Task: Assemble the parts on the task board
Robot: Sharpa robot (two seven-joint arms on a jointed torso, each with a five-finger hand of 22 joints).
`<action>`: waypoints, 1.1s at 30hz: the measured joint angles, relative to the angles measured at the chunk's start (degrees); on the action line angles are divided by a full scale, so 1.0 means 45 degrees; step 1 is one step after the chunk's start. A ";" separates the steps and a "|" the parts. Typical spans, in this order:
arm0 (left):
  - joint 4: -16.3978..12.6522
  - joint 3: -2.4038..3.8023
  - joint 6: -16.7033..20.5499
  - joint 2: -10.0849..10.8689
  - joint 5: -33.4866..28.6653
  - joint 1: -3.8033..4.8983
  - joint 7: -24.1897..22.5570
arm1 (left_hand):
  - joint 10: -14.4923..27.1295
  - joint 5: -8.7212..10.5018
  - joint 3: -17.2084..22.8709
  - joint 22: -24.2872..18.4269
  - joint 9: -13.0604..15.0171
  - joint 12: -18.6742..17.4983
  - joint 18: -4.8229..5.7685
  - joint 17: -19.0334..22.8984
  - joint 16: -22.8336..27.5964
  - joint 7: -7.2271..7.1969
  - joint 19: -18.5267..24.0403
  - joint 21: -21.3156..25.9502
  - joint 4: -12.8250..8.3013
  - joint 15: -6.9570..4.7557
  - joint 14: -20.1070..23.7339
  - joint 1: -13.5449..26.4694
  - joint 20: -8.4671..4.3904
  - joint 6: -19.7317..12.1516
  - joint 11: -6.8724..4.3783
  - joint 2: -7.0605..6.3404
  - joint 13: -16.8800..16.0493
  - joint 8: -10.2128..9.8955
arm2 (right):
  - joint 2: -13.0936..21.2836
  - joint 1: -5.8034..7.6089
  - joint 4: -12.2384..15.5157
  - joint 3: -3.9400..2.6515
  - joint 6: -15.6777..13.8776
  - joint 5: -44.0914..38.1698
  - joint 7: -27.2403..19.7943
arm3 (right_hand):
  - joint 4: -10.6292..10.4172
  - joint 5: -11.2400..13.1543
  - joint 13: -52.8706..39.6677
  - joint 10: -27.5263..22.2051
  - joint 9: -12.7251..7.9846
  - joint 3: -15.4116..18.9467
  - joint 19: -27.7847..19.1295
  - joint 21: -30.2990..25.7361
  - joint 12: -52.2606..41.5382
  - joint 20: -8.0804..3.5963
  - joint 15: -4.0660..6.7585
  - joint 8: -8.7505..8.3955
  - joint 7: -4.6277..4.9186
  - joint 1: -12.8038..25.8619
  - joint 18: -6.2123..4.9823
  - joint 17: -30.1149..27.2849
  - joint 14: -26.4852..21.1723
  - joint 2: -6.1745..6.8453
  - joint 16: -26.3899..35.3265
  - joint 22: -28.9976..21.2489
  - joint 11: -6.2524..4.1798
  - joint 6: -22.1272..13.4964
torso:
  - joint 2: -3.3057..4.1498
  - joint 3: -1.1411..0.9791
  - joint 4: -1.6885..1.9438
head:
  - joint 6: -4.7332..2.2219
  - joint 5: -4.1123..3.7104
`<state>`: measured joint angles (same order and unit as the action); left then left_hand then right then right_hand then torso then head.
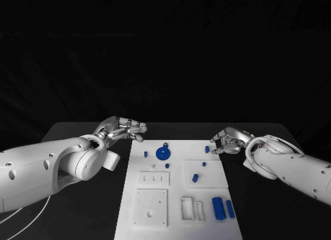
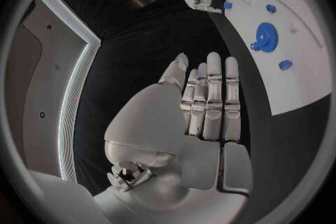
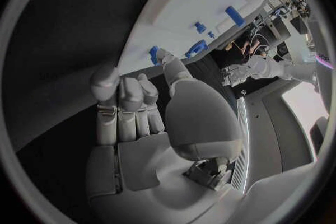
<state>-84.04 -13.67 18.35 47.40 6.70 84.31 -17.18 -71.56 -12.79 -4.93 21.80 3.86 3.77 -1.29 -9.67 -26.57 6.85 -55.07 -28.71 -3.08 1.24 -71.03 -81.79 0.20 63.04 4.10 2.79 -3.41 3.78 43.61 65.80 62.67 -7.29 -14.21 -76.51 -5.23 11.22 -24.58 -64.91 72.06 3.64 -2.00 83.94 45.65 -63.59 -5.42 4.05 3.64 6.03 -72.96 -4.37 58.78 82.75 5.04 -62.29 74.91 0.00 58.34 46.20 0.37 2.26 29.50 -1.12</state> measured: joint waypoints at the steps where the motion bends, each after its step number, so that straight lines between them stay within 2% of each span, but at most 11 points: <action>1: 0.0002 0.0000 -0.0003 0.0000 0.0004 0.0000 0.0000 | 0.0000 0.0000 0.0000 0.0000 0.0000 0.0000 0.0000 0.0000 0.0000 0.0000 0.0000 0.0000 0.0000 0.0000 0.0000 0.0000 0.0000 0.0000 0.0000 0.0000 0.0000 0.0000 | -0.0047 -0.0022 -0.0047 0.0002 0.0027 0.0007 -0.0022 | 0.0000 0.0000 -0.0009 0.0000 0.0000 0.0000 0.0000 0.0000 0.0000 0.0000 0.0000 0.0000 0.0008 -0.0011 0.0000 0.0007 0.0001 -0.0012 0.0000 0.0000 0.0000 0.0041 | -0.0001 -0.0001 0.0000 | 0.0009 -0.0001; 6: 0.0004 -0.0001 -0.0014 0.0000 0.0019 0.0000 0.0000 | 0.0000 0.0000 0.0000 -0.0001 0.0000 0.0000 0.0001 0.0000 0.0000 0.0000 0.0000 0.0000 0.0000 0.0000 0.0000 0.0000 0.0000 0.0000 0.0000 0.0000 0.0000 0.0000 | -0.0215 -0.0073 -0.0226 0.0002 0.0108 0.0031 -0.0103 | 0.0000 -0.0001 -0.0009 0.0001 0.0000 0.0000 0.0000 0.0000 0.0000 0.0000 0.0001 0.0000 0.0014 -0.0011 0.0001 0.0012 0.0001 -0.0012 0.0000 0.0000 0.0001 0.0046 | -0.0009 0.0007 -0.0012 | 0.0040 0.0004; 9: 0.0003 -0.0001 -0.0019 -0.0003 0.0028 0.0000 -0.0001 | 0.0000 0.0000 0.0000 -0.0001 0.0000 0.0000 0.0000 -0.0001 0.0000 0.0000 0.0000 0.0000 0.0000 0.0000 0.0000 0.0000 0.0000 0.0000 0.0000 0.0000 0.0000 0.0000 | -0.0314 -0.0144 -0.0329 -0.0002 0.0154 0.0041 -0.0139 | 0.0161 -0.0001 -0.0009 0.0001 0.0000 -0.0022 0.0000 0.0000 0.0000 0.0000 0.0001 0.0000 -0.0012 0.0078 -0.0001 0.0011 0.0001 -0.0101 0.0000 0.0000 0.0000 0.0071 | -0.0013 0.0007 -0.0013 | 0.0048 0.0017; 19: -0.0009 -0.0001 -0.0029 0.0003 0.0051 0.0000 -0.0001 | 0.0000 0.0000 0.0000 -0.0003 0.0000 0.0000 0.0000 -0.0001 0.0000 0.0000 0.0000 0.0000 0.0000 0.0000 0.0000 0.0000 0.0000 0.0000 0.0000 0.0000 0.0000 0.0000 | -0.0615 -0.0361 -0.0565 0.0001 0.0169 0.0094 -0.0231 | 0.0230 0.0186 -0.0078 0.0004 -0.0005 -0.0091 0.0000 0.0001 0.0000 0.0000 0.0002 -0.0001 -0.0013 0.0214 0.0000 0.0056 0.0003 -0.0237 0.0000 -0.0001 0.0002 0.0189 | -0.0017 0.0000 -0.0006 | 0.0077 0.0054; 30: -0.0009 -0.0001 -0.0045 0.0000 0.0063 0.0000 0.0000 | 0.0000 0.0000 0.0018 0.0050 0.0000 0.0000 0.0000 -0.0001 0.0000 0.0000 0.0000 0.0000 -0.0089 0.0000 0.0000 0.0055 0.0000 0.0000 0.0000 0.0055 0.0000 0.0000 | -0.0826 -0.0400 -0.0726 -0.0011 0.0014 0.0208 -0.0277 | 0.0273 0.0695 -0.0094 0.0005 -0.0007 -0.0296 0.0000 0.0001 -0.0062 0.0000 0.0003 -0.0001 -0.0013 0.0375 0.0000 0.0096 0.0003 -0.0406 0.0000 -0.0001 0.0003 0.0189 | -0.0026 -0.0007 -0.0024 | 0.0092 0.0073; 33: -0.0009 -0.0001 -0.0050 -0.0001 0.0066 0.0000 0.0001 | 0.0000 0.0000 0.0018 0.0050 0.0000 0.0000 0.0000 0.0001 0.0000 0.0000 0.0000 0.0000 -0.0090 0.0000 0.0000 0.0057 0.0000 0.0000 0.0000 0.0057 0.0000 0.0000 | -0.0873 -0.0410 -0.0749 -0.0011 -0.0016 0.0235 -0.0282 | 0.0326 0.1158 -0.0113 0.0024 -0.0020 -0.0604 0.0000 0.0001 -0.0063 0.0000 0.0002 -0.0010 0.0028 0.0321 0.0000 0.0114 0.0003 -0.0591 0.0000 0.0000 0.0021 0.0348 | -0.0028 -0.0007 -0.0024 | 0.0101 0.0078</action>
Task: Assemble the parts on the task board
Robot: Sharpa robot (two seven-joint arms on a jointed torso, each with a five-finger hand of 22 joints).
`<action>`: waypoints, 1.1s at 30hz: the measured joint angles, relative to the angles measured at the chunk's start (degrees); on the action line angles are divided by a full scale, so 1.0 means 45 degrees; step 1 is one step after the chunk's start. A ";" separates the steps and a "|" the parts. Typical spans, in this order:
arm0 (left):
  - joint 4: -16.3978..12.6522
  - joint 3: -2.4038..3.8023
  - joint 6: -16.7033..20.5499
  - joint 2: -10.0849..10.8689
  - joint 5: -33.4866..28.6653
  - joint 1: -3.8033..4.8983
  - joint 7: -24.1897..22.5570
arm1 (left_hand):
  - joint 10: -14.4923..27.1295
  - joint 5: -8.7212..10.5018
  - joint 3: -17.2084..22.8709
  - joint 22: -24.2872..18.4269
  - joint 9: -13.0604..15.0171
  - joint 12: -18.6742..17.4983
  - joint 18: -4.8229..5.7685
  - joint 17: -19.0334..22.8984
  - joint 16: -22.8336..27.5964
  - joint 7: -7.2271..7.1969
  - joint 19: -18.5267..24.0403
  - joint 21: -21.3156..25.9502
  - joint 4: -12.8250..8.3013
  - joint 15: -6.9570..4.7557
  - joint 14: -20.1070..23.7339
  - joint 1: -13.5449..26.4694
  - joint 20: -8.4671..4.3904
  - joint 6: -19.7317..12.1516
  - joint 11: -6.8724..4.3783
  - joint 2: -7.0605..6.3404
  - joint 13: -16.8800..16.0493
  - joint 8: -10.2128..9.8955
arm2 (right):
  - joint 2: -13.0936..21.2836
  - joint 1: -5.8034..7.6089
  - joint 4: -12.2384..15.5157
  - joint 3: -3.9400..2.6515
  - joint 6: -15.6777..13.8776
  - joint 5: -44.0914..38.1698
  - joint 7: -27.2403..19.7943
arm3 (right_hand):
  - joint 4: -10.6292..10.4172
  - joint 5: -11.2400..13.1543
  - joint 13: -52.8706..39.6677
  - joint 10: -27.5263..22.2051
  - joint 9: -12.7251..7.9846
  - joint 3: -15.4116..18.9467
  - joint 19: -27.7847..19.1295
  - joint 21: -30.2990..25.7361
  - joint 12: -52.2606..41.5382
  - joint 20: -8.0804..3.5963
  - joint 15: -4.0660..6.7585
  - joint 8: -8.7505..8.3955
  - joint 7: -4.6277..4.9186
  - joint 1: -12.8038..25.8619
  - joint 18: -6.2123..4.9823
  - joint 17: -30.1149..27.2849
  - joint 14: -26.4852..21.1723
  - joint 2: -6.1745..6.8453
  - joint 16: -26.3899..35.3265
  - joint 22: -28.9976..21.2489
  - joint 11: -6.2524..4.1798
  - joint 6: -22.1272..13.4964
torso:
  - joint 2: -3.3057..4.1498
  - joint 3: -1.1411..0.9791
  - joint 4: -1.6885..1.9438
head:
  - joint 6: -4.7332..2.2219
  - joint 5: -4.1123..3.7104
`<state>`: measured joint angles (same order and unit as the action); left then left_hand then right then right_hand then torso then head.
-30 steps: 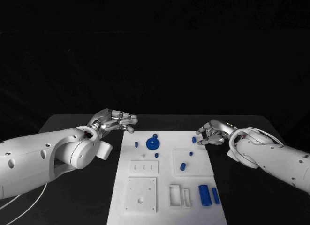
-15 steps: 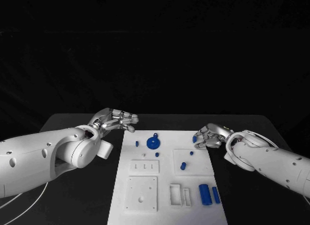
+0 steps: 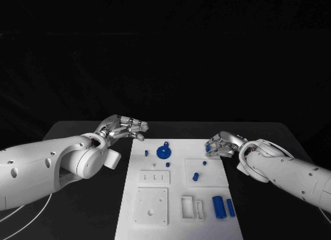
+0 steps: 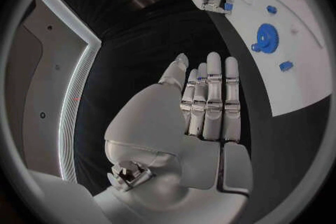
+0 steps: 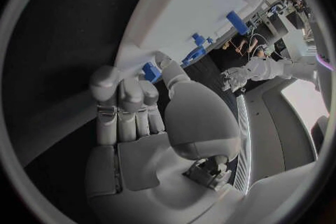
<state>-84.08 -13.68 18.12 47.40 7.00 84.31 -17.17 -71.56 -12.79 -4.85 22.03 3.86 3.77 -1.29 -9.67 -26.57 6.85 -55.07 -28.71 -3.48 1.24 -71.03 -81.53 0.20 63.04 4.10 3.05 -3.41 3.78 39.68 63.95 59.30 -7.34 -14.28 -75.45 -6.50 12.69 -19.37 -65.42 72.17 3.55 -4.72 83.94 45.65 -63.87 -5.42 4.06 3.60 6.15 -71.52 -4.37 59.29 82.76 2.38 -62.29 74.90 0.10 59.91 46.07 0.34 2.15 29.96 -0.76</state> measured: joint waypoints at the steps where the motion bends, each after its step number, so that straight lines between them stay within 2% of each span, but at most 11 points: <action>1: 0.0000 0.0000 -0.0001 0.0000 0.0001 0.0000 0.0001 | 0.0000 0.0000 0.0000 0.0000 0.0000 0.0000 0.0000 0.0004 0.0000 0.0000 0.0000 0.0000 0.0000 0.0000 0.0000 0.0000 0.0000 0.0000 0.0000 0.0000 0.0000 0.0000 | -0.0010 0.0000 -0.0004 -0.0001 -0.0009 0.0006 -0.0003 | 0.0022 0.0228 -0.0001 0.0000 0.0001 -0.0141 0.0000 0.0000 0.0000 0.0000 0.0000 -0.0001 0.0020 -0.0027 0.0001 0.0000 0.0000 -0.0027 0.0000 0.0000 0.0001 0.0021 | -0.0001 0.0000 0.0000 | 0.0002 0.0002; 5: 0.0006 0.0000 -0.0010 -0.0001 0.0004 0.0000 0.0005 | 0.0000 0.0000 0.0000 -0.0001 0.0000 0.0000 -0.0001 0.0008 0.0000 0.0000 0.0000 0.0000 0.0000 0.0000 0.0000 0.0000 0.0000 0.0000 0.0000 0.0000 0.0000 0.0000 | -0.0038 -0.0005 -0.0030 -0.0002 -0.0035 0.0028 -0.0012 | 0.0150 0.1231 -0.0030 0.0000 0.0002 -0.0995 0.0000 0.0000 -0.0063 0.0000 0.0000 -0.0001 -0.0044 0.0079 0.0001 0.0019 0.0000 -0.0133 0.0000 0.0000 0.0000 0.0129 | -0.0005 0.0005 0.0001 | 0.0013 0.0004; 6: 0.0008 0.0000 -0.0012 -0.0001 0.0005 0.0000 0.0006 | 0.0000 0.0000 0.0000 -0.0001 0.0000 0.0000 -0.0001 0.0008 0.0000 0.0000 0.0000 0.0000 0.0000 0.0000 0.0000 0.0000 0.0000 0.0000 0.0000 0.0000 0.0000 0.0000 | -0.0042 -0.0007 -0.0038 -0.0002 -0.0045 0.0034 -0.0015 | 0.0194 0.1576 -0.0042 0.0000 0.0001 -0.1344 0.0000 0.0000 -0.0062 0.0000 0.0000 -0.0002 -0.0072 0.0094 0.0001 0.0020 0.0000 -0.0247 0.0000 0.0000 0.0000 0.0252 | -0.0005 0.0006 0.0001 | 0.0015 0.0002; 10: 0.0013 0.0000 -0.0021 -0.0001 0.0007 0.0000 0.0011 | 0.0000 0.0000 0.0000 -0.0002 0.0000 0.0000 0.0000 0.0008 0.0000 0.0000 0.0000 0.0000 0.0000 0.0000 0.0000 0.0000 0.0000 0.0000 0.0000 0.0000 0.0000 0.0000 | -0.0048 -0.0007 -0.0053 -0.0002 -0.0077 0.0049 -0.0021 | 0.0269 0.2399 -0.0078 0.0002 0.0000 -0.2415 0.0000 0.0001 -0.0113 0.0000 0.0000 -0.0003 -0.0104 0.0123 0.0000 0.0030 0.0001 -0.0277 0.0000 0.0000 0.0001 0.0590 | -0.0005 0.0007 -0.0001 | 0.0016 -0.0004; 13: 0.0014 0.0000 -0.0028 -0.0001 0.0008 0.0000 0.0017 | 0.0000 0.0000 0.0000 -0.0002 0.0000 0.0000 -0.0001 0.0008 0.0000 0.0000 0.0000 0.0000 0.0000 0.0000 0.0000 0.0000 0.0000 0.0000 0.0000 0.0000 0.0000 0.0000 | -0.0048 -0.0007 -0.0059 -0.0002 -0.0091 0.0056 -0.0024 | 0.0267 0.2763 -0.0083 0.0002 -0.0001 -0.2958 0.0000 0.0001 -0.0137 0.0000 0.0001 -0.0004 -0.0134 0.0123 0.0001 0.0031 0.0001 -0.0276 0.0000 0.0000 0.0002 0.0763 | -0.0005 0.0007 -0.0009 | 0.0016 -0.0009; 16: 0.0018 0.0000 -0.0035 -0.0002 0.0008 0.0000 0.0021 | 0.0000 0.0000 0.0000 -0.0003 0.0000 0.0000 -0.0001 0.0007 0.0000 0.0000 0.0000 0.0000 0.0000 0.0000 0.0000 0.0000 0.0000 0.0000 0.0001 0.0000 0.0000 0.0000 | -0.0048 -0.0007 -0.0062 -0.0002 -0.0099 0.0061 -0.0025 | 0.0230 0.2975 -0.0083 0.0002 -0.0004 -0.3380 0.0000 0.0012 -0.0137 0.0000 0.0001 -0.0005 -0.0179 0.0211 0.0000 0.0030 0.0001 -0.0187 0.0000 0.0000 0.0002 0.0844 | -0.0005 0.0002 -0.0011 | 0.0016 -0.0011; 24: 0.0020 0.0000 -0.0045 -0.0002 0.0010 0.0000 0.0031 | 0.0000 0.0000 0.0000 -0.0004 0.0000 0.0000 0.0000 0.0007 0.0000 0.0000 0.0000 0.0000 0.0000 0.0000 0.0000 0.0000 0.0000 0.0000 0.0000 0.0000 0.0000 0.0000 | -0.0053 -0.0011 -0.0062 -0.0002 -0.0144 0.0069 -0.0027 | 0.0113 0.3417 -0.0105 0.0050 -0.0005 -0.3738 0.0000 0.0057 -0.0137 0.0000 0.0001 -0.0040 -0.0255 0.0223 0.0000 0.0051 0.0001 -0.0173 0.0000 0.0000 -0.0046 0.1196 | -0.0007 -0.0002 -0.0009 | 0.0020 -0.0031; 29: 0.0020 0.0000 -0.0052 -0.0002 0.0013 0.0000 0.0037 | 0.0000 0.0000 0.0000 -0.0001 0.0000 0.0000 0.0000 0.0006 0.0000 0.0000 0.0000 0.0000 0.0001 0.0000 0.0000 0.0000 0.0000 0.0000 0.0000 0.0000 0.0000 0.0000 | -0.0055 -0.0029 -0.0025 0.0009 -0.0272 0.0096 -0.0016 | 0.0097 0.3412 -0.0171 0.0167 -0.0002 -0.3823 0.0008 0.0143 -0.0197 -0.0007 0.0084 -0.0079 -0.0383 0.0224 0.0000 0.0166 0.0028 -0.0168 -0.0089 0.0000 -0.0162 0.1660 | -0.0009 -0.0004 -0.0010 | 0.0024 -0.0046; 33: 0.0016 0.0000 -0.0060 0.0002 0.0031 0.0000 0.0052 | 0.0000 0.0000 0.0000 0.0017 0.0000 0.0000 -0.0001 0.0006 0.0000 0.0000 0.0000 0.0000 0.0000 0.0000 0.0000 0.0000 0.0000 0.0000 0.0000 -0.0001 0.0000 0.0000 | -0.0047 -0.0032 0.0084 0.0011 -0.0479 0.0154 0.0033 | -0.0043 0.2869 -0.0193 0.0227 0.0011 -0.3528 0.0001 0.0156 -0.0197 -0.0093 0.0148 -0.0044 -0.0391 0.0308 0.0000 0.0204 0.0057 -0.0084 -0.0089 0.0000 -0.0222 0.1831 | -0.0009 -0.0006 -0.0015 | 0.0035 -0.0051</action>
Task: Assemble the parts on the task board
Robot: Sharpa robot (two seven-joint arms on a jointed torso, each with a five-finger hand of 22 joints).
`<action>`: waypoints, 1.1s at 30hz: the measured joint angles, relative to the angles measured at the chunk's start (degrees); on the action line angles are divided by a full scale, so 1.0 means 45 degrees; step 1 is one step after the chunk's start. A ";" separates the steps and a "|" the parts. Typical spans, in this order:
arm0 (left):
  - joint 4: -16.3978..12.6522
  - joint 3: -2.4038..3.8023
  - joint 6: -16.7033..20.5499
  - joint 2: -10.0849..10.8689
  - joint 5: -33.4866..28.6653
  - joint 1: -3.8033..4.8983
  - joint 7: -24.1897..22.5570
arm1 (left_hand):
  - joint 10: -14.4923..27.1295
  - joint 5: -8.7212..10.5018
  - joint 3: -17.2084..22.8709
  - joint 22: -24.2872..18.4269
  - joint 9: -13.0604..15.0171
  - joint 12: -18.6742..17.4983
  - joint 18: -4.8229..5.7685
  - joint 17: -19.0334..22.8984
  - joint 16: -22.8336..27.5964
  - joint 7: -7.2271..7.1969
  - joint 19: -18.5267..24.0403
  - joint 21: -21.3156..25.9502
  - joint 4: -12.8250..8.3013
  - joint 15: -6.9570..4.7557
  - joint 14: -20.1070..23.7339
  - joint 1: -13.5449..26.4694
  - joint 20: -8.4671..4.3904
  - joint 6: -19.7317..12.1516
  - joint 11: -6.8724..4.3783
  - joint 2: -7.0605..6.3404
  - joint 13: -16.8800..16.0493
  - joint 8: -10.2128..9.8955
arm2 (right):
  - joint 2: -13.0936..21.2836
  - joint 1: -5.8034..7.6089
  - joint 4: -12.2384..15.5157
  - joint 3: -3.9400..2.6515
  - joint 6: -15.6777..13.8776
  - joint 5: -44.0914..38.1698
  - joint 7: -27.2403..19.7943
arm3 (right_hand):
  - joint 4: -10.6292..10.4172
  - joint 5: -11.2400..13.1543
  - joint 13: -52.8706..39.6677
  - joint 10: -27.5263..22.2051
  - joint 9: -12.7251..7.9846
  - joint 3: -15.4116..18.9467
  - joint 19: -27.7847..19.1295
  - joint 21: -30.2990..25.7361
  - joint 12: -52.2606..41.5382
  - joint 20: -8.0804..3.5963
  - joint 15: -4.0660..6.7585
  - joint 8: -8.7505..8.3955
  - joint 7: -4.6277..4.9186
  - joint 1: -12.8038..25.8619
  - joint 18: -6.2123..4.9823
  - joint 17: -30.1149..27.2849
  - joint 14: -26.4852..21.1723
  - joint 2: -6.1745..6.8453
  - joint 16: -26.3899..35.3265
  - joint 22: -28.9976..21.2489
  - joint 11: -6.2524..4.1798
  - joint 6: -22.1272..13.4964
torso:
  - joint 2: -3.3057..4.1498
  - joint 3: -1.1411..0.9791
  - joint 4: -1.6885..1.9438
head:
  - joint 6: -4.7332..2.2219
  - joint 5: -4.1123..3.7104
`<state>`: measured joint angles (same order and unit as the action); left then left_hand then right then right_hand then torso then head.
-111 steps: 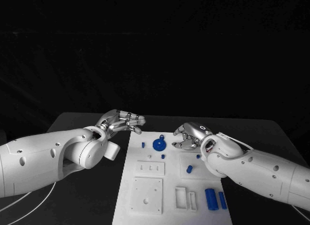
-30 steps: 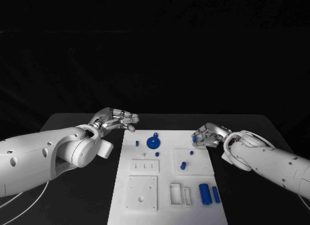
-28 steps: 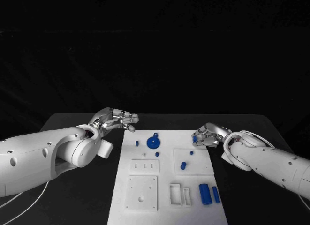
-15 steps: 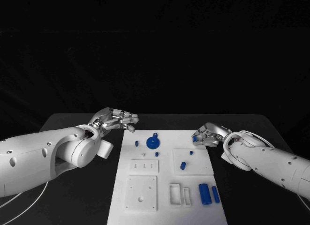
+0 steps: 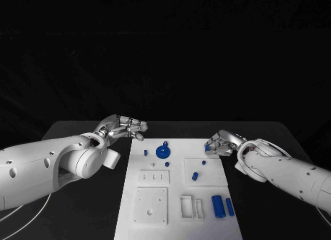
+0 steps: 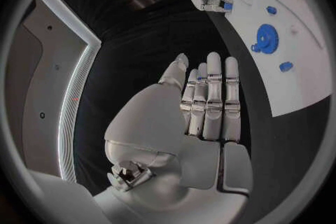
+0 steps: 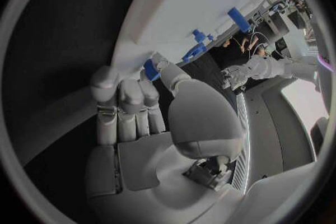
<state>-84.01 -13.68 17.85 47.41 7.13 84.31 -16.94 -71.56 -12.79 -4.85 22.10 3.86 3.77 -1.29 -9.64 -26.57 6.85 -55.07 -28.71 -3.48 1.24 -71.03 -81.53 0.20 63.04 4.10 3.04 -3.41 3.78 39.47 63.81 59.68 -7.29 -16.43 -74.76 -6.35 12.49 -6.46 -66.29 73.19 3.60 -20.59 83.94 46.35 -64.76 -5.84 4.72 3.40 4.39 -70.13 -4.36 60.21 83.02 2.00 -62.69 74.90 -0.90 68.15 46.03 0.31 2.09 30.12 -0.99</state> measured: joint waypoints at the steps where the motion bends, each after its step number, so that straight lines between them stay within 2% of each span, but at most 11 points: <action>1: -0.0001 0.0000 -0.0003 0.0000 0.0009 0.0000 0.0009 | 0.0000 0.0000 0.0000 0.0000 0.0000 0.0000 0.0001 0.0000 0.0000 0.0000 0.0000 0.0000 0.0000 0.0000 0.0000 0.0000 0.0000 0.0000 0.0001 0.0000 0.0000 0.0000 | 0.0007 0.0000 0.0043 0.0000 -0.0056 0.0018 0.0018 | 0.0000 -0.0050 0.0000 0.0007 0.0005 0.0066 0.0000 0.0000 0.0000 0.0000 0.0001 0.0004 -0.0007 0.0000 0.0000 0.0000 0.0001 0.0000 0.0000 0.0000 -0.0006 0.0049 | 0.0000 -0.0001 -0.0001 | 0.0001 0.0000; 5: -0.0003 -0.0001 -0.0038 0.0000 0.0083 0.0000 0.0109 | -0.0389 0.0000 0.0000 0.0012 0.0043 0.0000 0.0001 0.0000 0.0000 -0.0230 0.0000 0.0000 0.0000 0.0000 0.0000 0.0121 0.0000 0.0270 -0.0164 0.0121 0.0000 0.0018 | 0.0087 0.0000 0.0336 0.0000 -0.0291 0.0081 0.0149 | 0.0010 -0.0144 -0.0014 0.0012 0.0035 0.0186 0.0000 0.0006 0.0000 0.0000 0.0001 0.0006 -0.0009 -0.0001 -0.0001 0.0023 0.0001 -0.0001 0.0000 0.0000 -0.0009 0.0070 | -0.0006 0.0000 -0.0002 | 0.0002 -0.0001; 8: -0.0005 -0.0001 -0.0092 -0.0006 0.0160 0.0000 0.0268 | -0.0738 0.0000 -0.0023 0.0011 0.0045 0.0000 0.0001 -0.0013 0.0000 -0.0354 -0.0003 0.0000 0.0023 -0.0092 -0.0092 0.0164 -0.0003 0.0572 -0.0266 0.0163 0.0000 0.0052 | 0.0181 0.0031 0.0664 0.0000 -0.0445 0.0092 0.0311 | -0.0002 -0.0144 -0.0048 0.0075 0.0038 0.0270 0.0034 0.0065 0.0001 -0.0033 0.0001 0.0007 -0.0024 -0.0005 -0.0001 0.0053 0.0002 -0.0005 -0.0050 0.0000 -0.0030 0.0163 | -0.0022 0.0006 -0.0009 | -0.0007 0.0006; 14: 0.0047 0.0000 -0.0288 -0.0121 0.0388 0.0000 0.0970 | -0.1732 0.0077 -0.0166 0.0049 0.0076 0.0000 0.0003 -0.0157 -0.0259 -0.0658 -0.0372 -0.0151 0.0239 -0.0308 -0.0569 0.0333 -0.0276 0.1330 -0.0573 0.0322 -0.0010 0.0079 | 0.0246 0.0287 0.1416 -0.0028 -0.0654 0.0001 0.0824 | -0.0001 -0.0143 -0.0083 0.0076 0.0037 0.0271 0.0045 0.0127 -0.0049 -0.0044 0.0042 0.0006 -0.0032 -0.0049 -0.0001 0.0089 0.0044 -0.0048 -0.0050 0.0000 -0.0030 0.0189 | -0.0059 0.0006 -0.0017 | -0.0073 0.0071; 17: 0.0101 0.0005 -0.0382 -0.0241 0.0549 0.0001 0.1463 | -0.1984 0.0146 -0.0231 0.0069 0.0055 0.0000 0.0003 -0.0237 -0.0376 -0.0661 -0.0493 -0.0202 0.0304 -0.0411 -0.0696 0.0472 -0.0353 0.1347 -0.0685 0.0297 -0.0015 0.0000 | 0.0255 0.0395 0.1810 -0.0028 -0.0676 -0.0133 0.1144 | -0.0001 -0.0143 -0.0083 0.0067 0.0036 0.0272 0.0045 0.0127 -0.0049 -0.0044 0.0043 0.0003 -0.0033 -0.0075 -0.0001 0.0089 0.0044 -0.0072 -0.0050 0.0000 -0.0038 0.0191 | -0.0099 0.0006 -0.0020 | -0.0095 0.0104; 22: 0.0306 0.0010 -0.0505 -0.0651 0.1048 0.0023 0.2653 | -0.2545 0.0201 -0.0490 0.0151 0.0003 0.0000 0.0003 -0.0440 -0.0711 -0.0603 -0.0805 -0.0396 0.0651 -0.0562 -0.1066 0.0845 -0.0571 0.1038 -0.0802 0.0147 -0.0032 -0.0001 | 0.0152 0.0610 0.2586 -0.0036 -0.0666 -0.0546 0.1899 | -0.0074 -0.0195 -0.0094 0.0028 0.0036 0.0080 0.0045 0.0127 -0.0049 -0.0045 0.0042 -0.0036 -0.0034 -0.0141 0.0000 0.0093 0.0044 -0.0006 -0.0049 0.0000 -0.0077 0.0192 | -0.0229 0.0013 -0.0029 | -0.0066 0.0170; 25: 0.0444 0.0011 -0.0551 -0.0910 0.1362 0.0083 0.3248 | -0.2706 0.0258 -0.0671 0.0170 -0.0004 0.0000 0.0001 -0.0528 -0.0853 -0.0537 -0.0918 -0.0429 0.0959 -0.0593 -0.1145 0.1144 -0.0593 0.0784 -0.0799 0.0020 -0.0046 -0.0001 | 0.0041 0.0678 0.2936 -0.0038 -0.0653 -0.0773 0.2278 | -0.0143 -0.0242 -0.0094 0.0027 0.0036 -0.0054 0.0045 0.0127 -0.0049 -0.0044 0.0042 -0.0047 -0.0034 -0.0141 -0.0001 0.0093 0.0044 -0.0006 -0.0049 0.0000 -0.0076 0.0192 | -0.0300 0.0022 -0.0049 | -0.0035 0.0211; 30: 0.0746 0.0017 -0.0654 -0.1443 0.2009 0.0168 0.4331 | -0.2706 0.0704 -0.0893 0.0252 -0.0004 0.0000 0.0001 -0.0805 -0.1345 -0.0509 -0.1049 -0.0541 0.1786 -0.0637 -0.1275 0.1876 -0.0637 0.0631 -0.0799 -0.0258 -0.0071 -0.0001 | -0.0274 0.0727 0.3459 -0.0036 -0.0619 -0.1200 0.2953 | -0.0239 -0.0406 -0.0101 0.0027 0.0036 -0.0226 0.0045 0.0127 -0.0049 -0.0044 0.0042 -0.0021 -0.0035 -0.0135 -0.0001 0.0098 0.0044 0.0137 -0.0049 0.0010 -0.0076 0.0192 | -0.0439 0.0027 -0.0078 | 0.0032 0.0300; 33: 0.0906 0.0009 -0.0735 -0.1768 0.2374 0.0186 0.4908 | -0.2706 0.0968 -0.0619 0.0283 -0.0004 0.0000 0.0000 -0.0898 -0.1530 -0.0509 -0.1049 -0.0593 0.2188 -0.0634 -0.1129 0.2181 -0.0637 0.0630 -0.0798 -0.0543 -0.0085 -0.0001 | -0.0548 0.0743 0.3663 -0.0001 -0.0583 -0.1427 0.3274 | -0.0244 -0.0441 -0.0101 0.0027 0.0036 -0.0231 0.0045 0.0127 -0.0049 -0.0044 0.0042 0.0020 -0.0035 -0.0105 -0.0001 0.0106 0.0044 0.0167 -0.0049 0.0010 -0.0076 0.0192 | -0.0513 0.0029 -0.0092 | 0.0076 0.0333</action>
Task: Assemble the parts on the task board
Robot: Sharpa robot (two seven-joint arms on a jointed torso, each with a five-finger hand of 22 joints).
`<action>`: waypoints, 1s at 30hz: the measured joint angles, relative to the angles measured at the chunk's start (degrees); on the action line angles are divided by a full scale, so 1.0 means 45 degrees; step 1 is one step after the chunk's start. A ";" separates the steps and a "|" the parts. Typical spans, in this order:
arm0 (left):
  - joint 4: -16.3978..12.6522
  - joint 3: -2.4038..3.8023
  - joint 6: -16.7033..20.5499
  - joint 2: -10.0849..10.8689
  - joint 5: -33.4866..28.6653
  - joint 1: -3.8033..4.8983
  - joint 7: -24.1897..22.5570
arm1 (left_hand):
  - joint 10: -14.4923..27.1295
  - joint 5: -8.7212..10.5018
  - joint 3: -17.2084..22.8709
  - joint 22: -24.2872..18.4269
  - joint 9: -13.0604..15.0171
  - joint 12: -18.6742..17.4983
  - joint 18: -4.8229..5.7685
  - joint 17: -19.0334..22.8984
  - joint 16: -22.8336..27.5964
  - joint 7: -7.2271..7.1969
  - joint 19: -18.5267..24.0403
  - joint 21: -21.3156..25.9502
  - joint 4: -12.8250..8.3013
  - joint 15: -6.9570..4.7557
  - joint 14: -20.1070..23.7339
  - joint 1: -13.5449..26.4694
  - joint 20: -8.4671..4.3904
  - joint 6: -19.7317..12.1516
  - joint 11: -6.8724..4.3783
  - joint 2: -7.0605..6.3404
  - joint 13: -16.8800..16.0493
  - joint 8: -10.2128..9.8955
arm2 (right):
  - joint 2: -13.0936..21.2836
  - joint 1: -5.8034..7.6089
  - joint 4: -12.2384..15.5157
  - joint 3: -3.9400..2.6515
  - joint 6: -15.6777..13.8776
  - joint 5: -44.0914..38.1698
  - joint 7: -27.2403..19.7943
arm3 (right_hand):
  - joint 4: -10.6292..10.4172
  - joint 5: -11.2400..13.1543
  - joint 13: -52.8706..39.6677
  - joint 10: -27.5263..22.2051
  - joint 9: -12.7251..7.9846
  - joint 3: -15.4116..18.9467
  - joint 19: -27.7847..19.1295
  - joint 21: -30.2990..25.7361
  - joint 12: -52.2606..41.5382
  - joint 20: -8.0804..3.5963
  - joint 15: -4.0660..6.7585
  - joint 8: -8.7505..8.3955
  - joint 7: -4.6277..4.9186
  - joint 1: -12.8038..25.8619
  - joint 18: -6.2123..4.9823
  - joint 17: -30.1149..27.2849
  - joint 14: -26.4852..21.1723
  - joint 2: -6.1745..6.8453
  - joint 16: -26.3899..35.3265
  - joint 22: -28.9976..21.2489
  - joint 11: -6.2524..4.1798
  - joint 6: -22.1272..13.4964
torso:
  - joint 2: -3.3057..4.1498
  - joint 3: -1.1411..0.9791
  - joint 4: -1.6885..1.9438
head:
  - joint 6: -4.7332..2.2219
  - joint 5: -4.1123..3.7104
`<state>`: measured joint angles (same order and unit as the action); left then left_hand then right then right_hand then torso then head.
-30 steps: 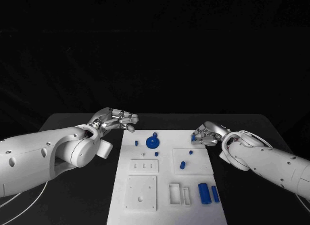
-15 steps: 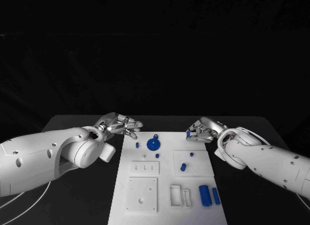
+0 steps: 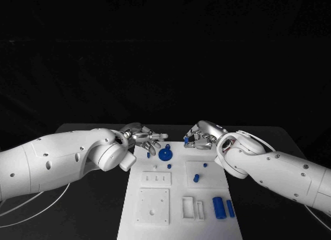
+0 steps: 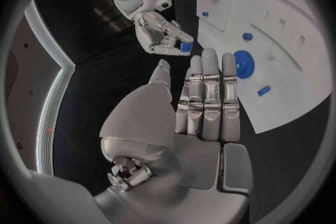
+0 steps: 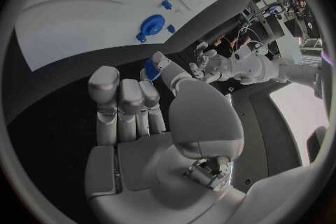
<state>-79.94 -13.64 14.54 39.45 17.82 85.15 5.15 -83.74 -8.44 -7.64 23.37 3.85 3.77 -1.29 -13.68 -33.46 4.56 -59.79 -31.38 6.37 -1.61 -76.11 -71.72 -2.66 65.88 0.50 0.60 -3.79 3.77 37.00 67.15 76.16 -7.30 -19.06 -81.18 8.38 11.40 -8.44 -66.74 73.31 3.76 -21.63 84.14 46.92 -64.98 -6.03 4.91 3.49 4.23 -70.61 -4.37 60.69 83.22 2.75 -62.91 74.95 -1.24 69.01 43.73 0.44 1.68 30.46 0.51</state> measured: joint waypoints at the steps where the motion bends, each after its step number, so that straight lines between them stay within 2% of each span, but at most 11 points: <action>1: 0.0060 -0.0004 -0.0039 -0.0108 0.0143 0.0003 0.0209 | 0.0000 0.0051 0.0102 0.0000 0.0000 0.0000 0.0000 -0.0005 0.0000 0.0000 0.0000 0.0000 0.0151 -0.0001 -0.0001 0.0113 0.0000 0.0000 0.0000 -0.0112 -0.0002 0.0000 | -0.0102 0.0002 0.0058 0.0015 0.0016 -0.0081 0.0107 | 0.0000 0.0000 0.0000 0.0000 0.0000 0.0000 0.0000 0.0000 0.0000 0.0000 0.0000 0.0000 0.0000 0.0000 0.0001 0.0000 0.0000 0.0000 0.0000 0.0000 0.0000 0.0000 | -0.0018 -0.0001 0.0000 | 0.0017 0.0002; 5: 0.0210 -0.0011 -0.0155 -0.0390 0.0554 0.0008 0.0784 | 0.0000 0.0117 0.0553 0.0025 0.0008 0.0000 0.0000 0.0000 -0.0062 0.0046 0.0000 0.0000 0.0735 0.0041 0.0041 0.0452 0.0000 -0.0046 0.0000 -0.0452 -0.0013 0.0000 | -0.0377 0.0005 0.0200 0.0073 0.0061 -0.0293 0.0391 | -0.0062 -0.0099 -0.0005 0.0000 0.0000 -0.0060 0.0000 0.0000 0.0000 0.0000 -0.0001 0.0000 0.0000 0.0000 -0.0001 -0.0001 0.0000 0.0000 0.0000 -0.0001 0.0000 0.0000 | -0.0094 0.0013 -0.0006 | 0.0073 0.0007; 8: 0.0297 -0.0014 -0.0210 -0.0577 0.0797 0.0010 0.1116 | 0.0000 0.0117 0.0713 0.0025 0.0008 0.0000 0.0000 0.0045 -0.0061 0.0047 0.0001 0.0000 0.0894 0.0040 0.0131 0.0534 0.0000 -0.0046 0.0000 -0.0533 -0.0012 0.0000 | -0.0543 0.0008 0.0321 0.0134 0.0097 -0.0426 0.0555 | -0.0072 -0.0159 -0.0016 0.0000 0.0000 -0.0068 0.0000 0.0071 0.0000 0.0000 -0.0001 -0.0001 0.0000 0.0000 -0.0001 -0.0001 0.0000 0.0001 0.0000 -0.0002 0.0001 0.0000 | -0.0128 0.0016 -0.0007 | 0.0095 0.0015; 17: 0.0457 -0.0021 -0.0220 -0.0880 0.1231 0.0013 0.1700 | -0.0038 0.0117 0.0838 -0.0062 0.0015 0.0000 0.0000 0.0266 0.0202 0.0047 0.0117 0.0099 0.1121 0.0135 0.0225 0.0599 0.0115 -0.0045 0.0058 -0.0599 -0.0011 0.0000 | -0.0796 0.0009 0.0596 0.0278 0.0216 -0.0677 0.0850 | -0.0100 -0.0210 -0.0015 0.0000 0.0000 -0.0094 0.0000 0.0070 0.0000 0.0000 -0.0002 -0.0006 -0.0001 0.0000 -0.0001 -0.0002 -0.0001 0.0002 0.0000 -0.0003 0.0002 0.0000 | -0.0148 0.0016 -0.0015 | 0.0115 0.0066; 20: 0.0473 -0.0021 -0.0215 -0.0939 0.1323 0.0013 0.1829 | 0.0000 0.0117 0.0838 -0.0089 0.0019 0.0000 -0.0001 0.0300 0.0280 0.0033 0.0116 0.0154 0.1121 0.0135 0.0225 0.0651 0.0115 -0.0030 0.0097 -0.0548 -0.0010 0.0000 | -0.0846 0.0009 0.0662 0.0314 0.0253 -0.0729 0.0906 | -0.0110 -0.0284 -0.0015 0.0001 0.0001 -0.0104 0.0000 0.0070 0.0000 0.0001 -0.0002 -0.0007 0.0000 0.0053 0.0001 -0.0003 0.0000 0.0087 0.0000 -0.0003 0.0003 0.0001 | -0.0144 0.0017 -0.0015 | 0.0116 0.0074; 23: 0.0490 -0.0021 -0.0214 -0.0994 0.1416 0.0013 0.1960 | 0.0000 0.0117 0.0838 -0.0122 0.0070 0.0000 -0.0001 0.0342 0.0290 -0.0054 0.0116 0.0170 0.1121 0.0135 0.0224 0.0678 0.0115 0.0304 0.0097 -0.0521 -0.0010 0.0001 | -0.0875 0.0007 0.0728 0.0343 0.0284 -0.0765 0.0948 | -0.0110 -0.0288 -0.0016 0.0001 0.0002 -0.0104 0.0000 0.0070 0.0000 0.0001 -0.0002 -0.0007 -0.0001 0.0070 -0.0001 -0.0003 -0.0001 0.0104 0.0001 -0.0003 0.0003 0.0001 | -0.0137 0.0017 -0.0015 | 0.0122 0.0076; 27: 0.0491 -0.0021 -0.0228 -0.1039 0.1555 0.0014 0.2145 | 0.0000 -0.0192 0.0760 -0.0140 0.0480 0.0000 0.0000 0.0351 0.0347 -0.0196 0.0117 0.0247 0.1043 0.0135 0.0225 0.0665 0.0115 0.0718 0.0097 -0.0509 -0.0009 0.0000 | -0.0904 0.0006 0.0804 0.0360 0.0314 -0.0798 0.0995 | -0.0110 -0.0294 -0.0030 0.0002 0.0003 -0.0104 0.0000 0.0070 0.0001 0.0001 -0.0003 -0.0007 -0.0001 0.0086 -0.0001 -0.0004 -0.0001 0.0120 0.0000 -0.0004 0.0004 0.0001 | -0.0131 0.0016 -0.0013 | 0.0131 0.0063; 30: 0.0475 -0.0021 -0.0251 -0.1043 0.1689 0.0014 0.2309 | 0.0000 -0.0331 0.0707 -0.0142 0.1228 0.0000 -0.0001 0.0351 0.0395 -0.0287 0.0117 0.0247 0.0990 0.0134 0.0224 0.0622 0.0115 0.0808 0.0097 -0.0465 -0.0009 0.0000 | -0.0913 0.0006 0.0837 0.0369 0.0328 -0.0813 0.1029 | -0.0110 -0.0294 -0.0030 0.0002 0.0004 -0.0104 0.0000 0.0070 0.0001 0.0001 -0.0003 -0.0012 -0.0001 0.0085 -0.0001 -0.0004 -0.0001 0.0120 0.0000 -0.0004 0.0005 0.0001 | -0.0123 0.0016 -0.0013 | 0.0144 0.0048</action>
<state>-77.80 -13.74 13.41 34.76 25.41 85.22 15.54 -83.73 -9.93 -4.46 22.74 9.37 3.76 -1.29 -12.10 -31.68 3.27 -59.27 -30.27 10.82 -1.01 -75.10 -68.92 -2.15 69.51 0.94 -1.49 -3.83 3.77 32.89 67.17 79.93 -5.63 -17.58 -84.84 13.01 10.90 -9.77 -66.88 73.32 3.78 -22.10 84.14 47.24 -64.98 -6.03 4.89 3.44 4.23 -70.22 -4.38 60.67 83.21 3.29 -62.90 74.93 -1.22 69.02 43.17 0.52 1.61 31.11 0.72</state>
